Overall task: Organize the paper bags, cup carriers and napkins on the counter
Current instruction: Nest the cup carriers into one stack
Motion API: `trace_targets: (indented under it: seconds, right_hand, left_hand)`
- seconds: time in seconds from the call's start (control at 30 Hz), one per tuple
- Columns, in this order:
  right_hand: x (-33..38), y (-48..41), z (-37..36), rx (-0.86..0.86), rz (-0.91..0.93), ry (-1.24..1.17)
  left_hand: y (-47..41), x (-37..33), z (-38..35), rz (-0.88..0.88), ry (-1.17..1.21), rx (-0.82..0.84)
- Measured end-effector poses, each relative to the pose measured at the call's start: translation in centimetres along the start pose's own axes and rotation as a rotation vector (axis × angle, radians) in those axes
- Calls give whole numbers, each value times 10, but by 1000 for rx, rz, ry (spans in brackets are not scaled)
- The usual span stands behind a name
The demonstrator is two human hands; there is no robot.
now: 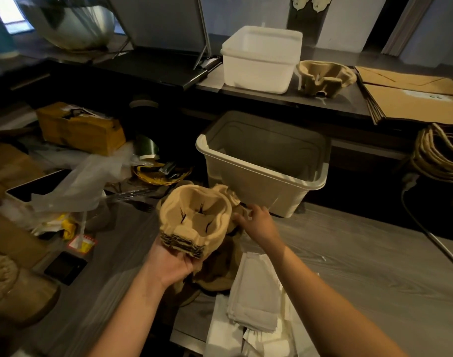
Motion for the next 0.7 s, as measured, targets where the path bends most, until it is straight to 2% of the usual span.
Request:
trace_targets:
  seconds: [0.17,0.3,0.43,0.7]
  right_hand:
    - [4,-19,-7,42,-35,0]
    - [8,-18,-5,-42,1,-32]
    - [10,-11,1,-100,88,-233]
    - [31,32,46,-339,296,-148]
  left_hand:
    - [-2,1,10,15,42,-51]
    - [-2,2,12,26,49,-48]
    - [-3,2,11,28,38,-33]
    - [-2,3,13,30,27,-40]
Point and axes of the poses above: each hand's wrist, its own y-axis away from the middle knuckle, its own z-axis out of the back of the hand, x = y × z, the point moved 9 cm from there along -y, towards the middle knuckle, and after that the axes turned 12 degrees about x, right-handed, at the moved point
